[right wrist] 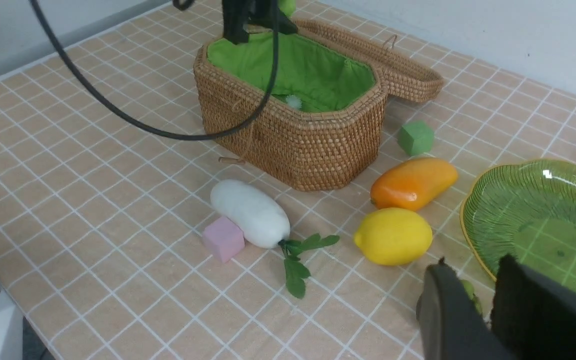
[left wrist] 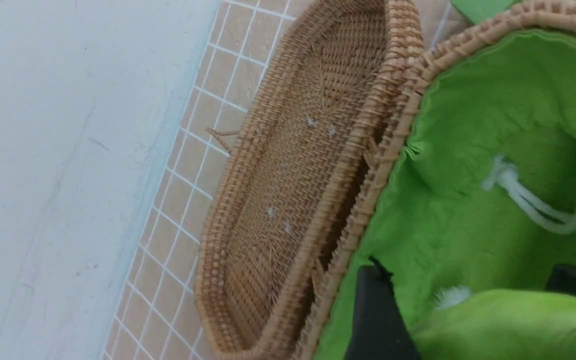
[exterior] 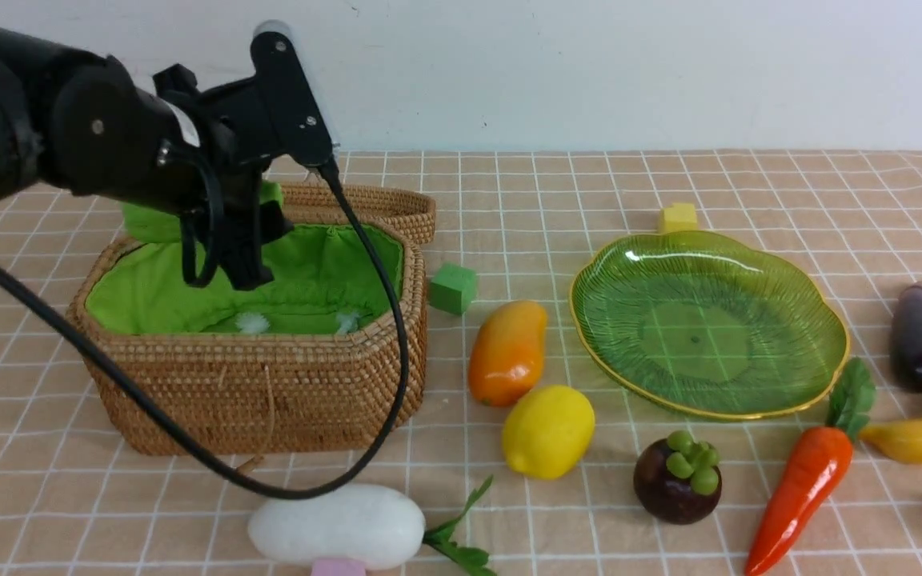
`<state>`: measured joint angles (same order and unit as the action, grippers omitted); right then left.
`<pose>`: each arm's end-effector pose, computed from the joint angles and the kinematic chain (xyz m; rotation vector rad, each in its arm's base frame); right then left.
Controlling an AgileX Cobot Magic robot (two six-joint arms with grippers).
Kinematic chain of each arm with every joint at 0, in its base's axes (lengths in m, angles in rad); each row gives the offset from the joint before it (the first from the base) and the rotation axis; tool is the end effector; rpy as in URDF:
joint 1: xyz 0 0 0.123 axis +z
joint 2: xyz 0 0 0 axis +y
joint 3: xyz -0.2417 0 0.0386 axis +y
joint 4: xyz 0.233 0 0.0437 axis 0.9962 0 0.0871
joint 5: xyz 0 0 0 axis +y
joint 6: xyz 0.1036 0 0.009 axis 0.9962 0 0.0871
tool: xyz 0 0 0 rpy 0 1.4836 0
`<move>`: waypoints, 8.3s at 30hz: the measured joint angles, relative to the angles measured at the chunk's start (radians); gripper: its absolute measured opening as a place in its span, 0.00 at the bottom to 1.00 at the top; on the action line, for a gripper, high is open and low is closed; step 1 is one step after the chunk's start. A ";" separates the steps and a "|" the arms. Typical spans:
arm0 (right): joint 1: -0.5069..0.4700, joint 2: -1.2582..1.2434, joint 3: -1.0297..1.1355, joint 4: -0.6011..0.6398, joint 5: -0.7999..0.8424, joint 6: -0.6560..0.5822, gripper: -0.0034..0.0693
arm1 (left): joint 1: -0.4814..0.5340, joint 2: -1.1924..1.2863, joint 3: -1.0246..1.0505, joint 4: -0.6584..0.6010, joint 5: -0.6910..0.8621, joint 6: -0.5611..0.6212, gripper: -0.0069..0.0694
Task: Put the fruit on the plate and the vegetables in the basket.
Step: Take a chayote with your left arm and place it on the basket on the left, then take a daikon with your left arm and place it on the basket on the left, then grab a lemon with your left arm and place it on the plate on the right, then grab the mango with your left arm and place it on the right plate
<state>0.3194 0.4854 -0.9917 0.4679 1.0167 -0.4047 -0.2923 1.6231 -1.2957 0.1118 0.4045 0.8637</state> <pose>0.0599 0.0618 0.3862 -0.6988 1.8142 0.4975 0.3547 -0.1020 0.2665 1.3016 1.8293 0.4183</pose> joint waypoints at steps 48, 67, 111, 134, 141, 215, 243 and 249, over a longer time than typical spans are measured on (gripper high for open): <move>0.000 0.000 0.000 -0.001 0.018 0.014 0.31 | -0.439 -0.112 0.168 -0.094 0.713 -0.433 0.43; 0.000 0.000 0.000 -0.001 0.020 0.014 0.31 | -0.439 0.158 0.181 0.173 0.322 -0.366 0.86; 0.000 0.000 0.000 0.073 -0.067 0.014 0.33 | -0.175 -0.111 0.186 0.658 -0.019 -0.769 0.78; 0.000 0.000 0.000 0.029 0.035 0.096 0.34 | -0.402 -0.196 0.187 0.295 0.200 -1.421 0.59; 0.000 0.000 0.000 -0.113 0.099 0.225 0.34 | -0.551 -0.103 -0.037 0.030 0.407 -1.351 0.31; 0.000 0.000 0.000 -0.366 0.148 0.405 0.36 | -0.541 0.846 -0.964 0.075 0.134 -1.083 0.95; 0.000 0.000 -0.069 -0.376 0.136 0.405 0.36 | -0.452 0.670 -0.938 0.191 0.726 -1.144 0.86; 0.000 0.000 -0.069 -0.376 0.139 0.405 0.37 | -0.439 0.757 -0.937 0.211 0.704 -1.154 0.92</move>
<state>0.3194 0.4854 -1.0603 0.0923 1.1554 0.0000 -0.7316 2.3798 -2.2327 0.3225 1.1083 -0.2900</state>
